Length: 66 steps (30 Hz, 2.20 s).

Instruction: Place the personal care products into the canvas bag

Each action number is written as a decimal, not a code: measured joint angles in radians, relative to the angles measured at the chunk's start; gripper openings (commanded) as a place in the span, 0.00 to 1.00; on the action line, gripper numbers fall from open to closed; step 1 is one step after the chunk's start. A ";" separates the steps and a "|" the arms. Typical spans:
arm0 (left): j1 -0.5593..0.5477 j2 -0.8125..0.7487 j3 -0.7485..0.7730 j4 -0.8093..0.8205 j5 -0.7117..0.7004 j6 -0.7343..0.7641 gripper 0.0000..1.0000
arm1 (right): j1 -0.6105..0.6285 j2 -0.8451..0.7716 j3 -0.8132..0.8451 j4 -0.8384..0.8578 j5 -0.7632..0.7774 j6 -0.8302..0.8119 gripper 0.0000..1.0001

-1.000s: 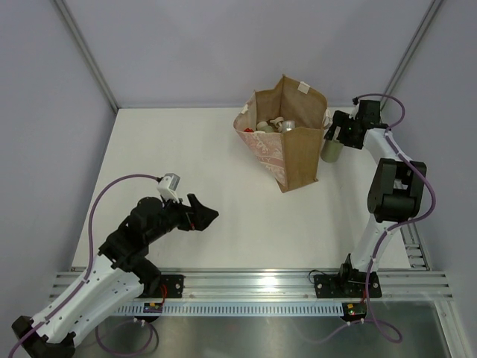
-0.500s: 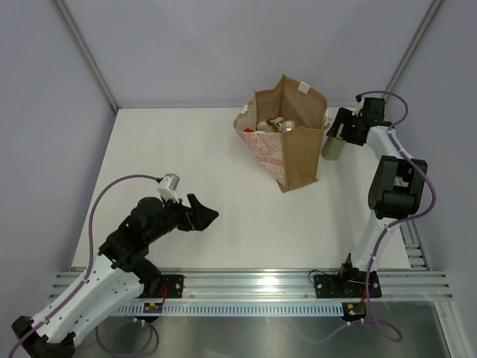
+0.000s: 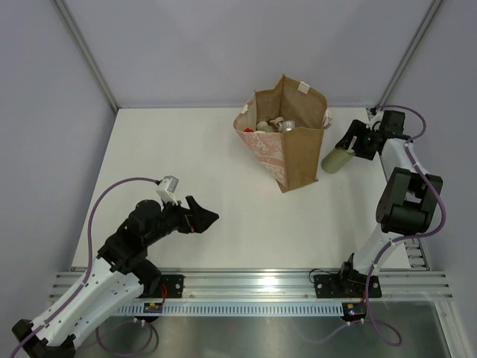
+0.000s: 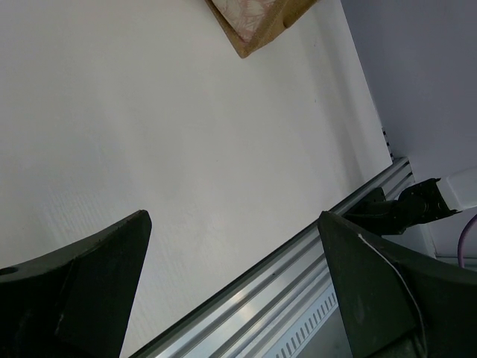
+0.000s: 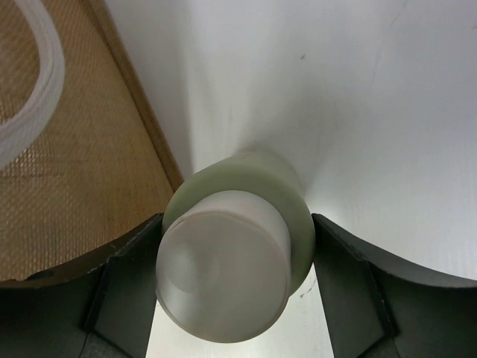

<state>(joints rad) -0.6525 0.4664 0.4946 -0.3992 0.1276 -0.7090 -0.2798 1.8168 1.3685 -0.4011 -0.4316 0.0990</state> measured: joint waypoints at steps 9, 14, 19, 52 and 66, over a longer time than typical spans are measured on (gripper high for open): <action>0.000 -0.027 -0.021 0.016 0.027 -0.007 0.99 | -0.036 -0.051 -0.068 -0.001 -0.125 0.014 0.00; 0.000 -0.022 -0.048 0.042 0.057 -0.007 0.99 | -0.088 -0.078 -0.089 0.000 -0.204 0.045 0.00; 0.000 0.003 -0.048 0.063 0.077 -0.007 0.99 | -0.129 -0.124 -0.114 -0.003 -0.275 0.079 0.00; 0.000 0.074 -0.048 0.109 0.094 0.002 0.99 | -0.085 -0.395 0.155 0.066 -0.630 0.535 0.00; 0.000 0.067 -0.016 0.048 0.088 0.025 0.99 | 0.247 0.052 0.645 -0.049 -0.339 0.266 0.00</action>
<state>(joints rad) -0.6525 0.5331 0.4786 -0.3511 0.2157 -0.6842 -0.0330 1.8687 2.0132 -0.4503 -0.7708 0.3645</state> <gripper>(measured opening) 0.987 0.784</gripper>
